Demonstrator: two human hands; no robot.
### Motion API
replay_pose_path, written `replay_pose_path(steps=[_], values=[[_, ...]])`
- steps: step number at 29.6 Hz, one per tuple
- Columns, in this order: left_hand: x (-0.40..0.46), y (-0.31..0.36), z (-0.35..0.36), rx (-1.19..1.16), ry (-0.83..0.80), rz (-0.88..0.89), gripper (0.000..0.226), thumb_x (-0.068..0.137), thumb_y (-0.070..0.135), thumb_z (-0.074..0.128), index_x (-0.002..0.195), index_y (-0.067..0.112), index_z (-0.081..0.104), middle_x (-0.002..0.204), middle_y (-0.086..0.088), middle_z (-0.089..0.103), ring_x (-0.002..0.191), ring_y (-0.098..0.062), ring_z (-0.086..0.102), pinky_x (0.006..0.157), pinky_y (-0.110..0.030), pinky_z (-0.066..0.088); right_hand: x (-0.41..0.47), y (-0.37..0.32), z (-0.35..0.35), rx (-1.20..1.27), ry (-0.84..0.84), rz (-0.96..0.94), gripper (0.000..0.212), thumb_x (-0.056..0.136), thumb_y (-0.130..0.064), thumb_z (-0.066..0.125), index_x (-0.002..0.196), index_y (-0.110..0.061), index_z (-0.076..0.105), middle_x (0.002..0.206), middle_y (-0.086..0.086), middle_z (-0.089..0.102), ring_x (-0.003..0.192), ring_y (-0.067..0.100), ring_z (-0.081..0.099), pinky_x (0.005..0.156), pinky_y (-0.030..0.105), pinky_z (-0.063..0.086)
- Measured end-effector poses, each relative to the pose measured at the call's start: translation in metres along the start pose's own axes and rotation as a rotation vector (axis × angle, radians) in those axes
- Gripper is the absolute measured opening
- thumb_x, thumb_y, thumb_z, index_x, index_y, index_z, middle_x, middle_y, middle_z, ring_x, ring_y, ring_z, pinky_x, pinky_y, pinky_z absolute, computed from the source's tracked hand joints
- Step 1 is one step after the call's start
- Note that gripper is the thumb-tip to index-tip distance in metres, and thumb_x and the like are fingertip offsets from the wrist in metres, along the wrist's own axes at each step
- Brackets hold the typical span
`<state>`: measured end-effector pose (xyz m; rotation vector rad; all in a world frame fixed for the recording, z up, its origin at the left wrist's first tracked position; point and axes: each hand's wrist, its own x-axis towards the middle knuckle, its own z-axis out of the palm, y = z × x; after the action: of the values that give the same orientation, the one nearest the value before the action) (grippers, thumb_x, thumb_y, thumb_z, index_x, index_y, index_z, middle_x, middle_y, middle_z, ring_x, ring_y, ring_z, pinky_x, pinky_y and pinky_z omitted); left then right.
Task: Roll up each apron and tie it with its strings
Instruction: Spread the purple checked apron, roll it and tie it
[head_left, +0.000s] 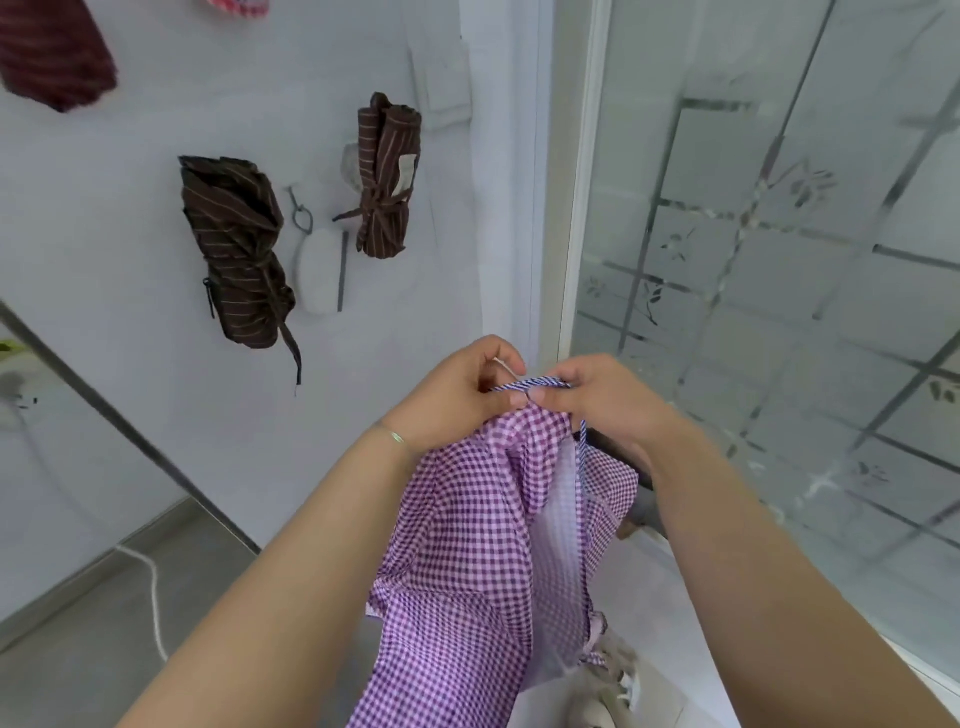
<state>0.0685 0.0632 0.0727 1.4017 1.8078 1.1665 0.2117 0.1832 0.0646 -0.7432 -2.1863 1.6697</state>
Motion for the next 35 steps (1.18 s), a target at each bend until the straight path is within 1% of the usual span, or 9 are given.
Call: replay_pose_path(steps=[7,11,13,16,19,23,28,32,35], values=[[-0.024,-0.014,-0.017,0.577,-0.2,-0.174,0.04,0.089,0.018,0.062,0.125,0.023,0.044,0.118,0.006,0.056,0.1,-0.01,0.054,0.08,-0.02,0.041,0.01,0.014,-0.013,0.202,0.411,0.045,0.014,0.093,-0.022,0.059,0.084,-0.011,0.06,0.09,0.017,0.066,0.084,0.027,0.061,0.085,0.05,0.051],[-0.024,0.008,-0.012,0.719,-0.373,-0.25,0.047,0.096,0.036,0.055,0.136,0.018,0.038,0.118,0.004,0.053,0.101,-0.013,0.05,0.082,-0.024,0.036,0.008,0.021,-0.015,0.019,0.565,0.041,0.024,0.094,-0.002,0.042,0.078,-0.02,0.044,0.078,0.0,0.049,0.073,0.015,0.044,0.064,0.027,0.038],[-0.018,0.02,-0.003,0.774,-0.382,-0.237,0.034,0.101,0.037,0.044,0.127,0.015,0.048,0.103,0.002,0.053,0.09,-0.013,0.048,0.078,-0.024,0.035,0.003,0.02,-0.022,-0.036,0.626,0.024,0.023,0.095,0.001,0.04,0.082,-0.017,0.046,0.08,-0.002,0.049,0.075,0.016,0.045,0.062,0.025,0.036],[-0.008,0.027,0.002,0.88,-0.279,-0.209,0.026,0.102,0.039,0.039,0.098,0.018,0.055,0.09,0.002,0.054,0.084,-0.016,0.05,0.074,-0.028,0.037,-0.002,0.015,-0.037,-0.052,0.605,0.018,0.009,0.099,-0.011,0.046,0.103,-0.018,0.05,0.106,0.002,0.057,0.097,0.02,0.054,0.082,0.032,0.047],[0.0,0.037,-0.01,1.024,-0.089,-0.104,0.032,0.096,0.046,0.049,0.086,0.017,0.056,0.083,0.002,0.057,0.081,-0.018,0.054,0.065,-0.03,0.037,-0.013,0.01,-0.049,-0.076,0.552,-0.023,0.024,0.099,-0.013,0.049,0.12,-0.018,0.058,0.118,-0.001,0.056,0.109,0.015,0.053,0.094,0.031,0.044],[0.007,0.073,-0.038,0.977,0.052,0.043,0.029,0.087,0.055,0.057,0.083,0.027,0.058,0.076,0.014,0.054,0.076,-0.009,0.053,0.059,-0.025,0.036,-0.026,0.001,-0.054,0.016,0.463,-0.063,0.026,0.098,-0.01,0.051,0.119,-0.018,0.064,0.118,0.002,0.064,0.109,0.015,0.059,0.098,0.034,0.048],[0.018,0.112,-0.064,1.101,0.073,0.16,0.039,0.09,0.057,0.05,0.088,0.022,0.067,0.079,0.009,0.064,0.074,-0.01,0.058,0.06,-0.029,0.044,-0.029,-0.016,-0.057,0.1,0.529,-0.151,0.022,0.096,-0.009,0.055,0.111,-0.019,0.068,0.107,0.002,0.07,0.103,0.018,0.064,0.099,0.044,0.05],[0.01,0.143,-0.073,0.799,-0.024,0.167,0.037,0.073,0.061,0.066,0.074,0.024,0.069,0.066,0.011,0.063,0.061,0.0,0.055,0.061,-0.021,0.043,-0.036,-0.045,-0.064,0.291,0.659,-0.309,0.026,0.094,-0.003,0.056,0.093,-0.027,0.067,0.093,-0.006,0.07,0.089,0.01,0.066,0.092,0.036,0.053],[0.0,0.16,-0.081,0.618,-0.047,0.172,0.034,0.071,0.054,0.067,0.077,0.021,0.073,0.074,0.007,0.07,0.069,-0.005,0.063,0.07,-0.023,0.051,-0.043,-0.068,-0.07,0.358,0.704,-0.452,0.03,0.093,0.0,0.057,0.094,-0.029,0.067,0.094,-0.006,0.069,0.087,0.007,0.065,0.087,0.028,0.052]])
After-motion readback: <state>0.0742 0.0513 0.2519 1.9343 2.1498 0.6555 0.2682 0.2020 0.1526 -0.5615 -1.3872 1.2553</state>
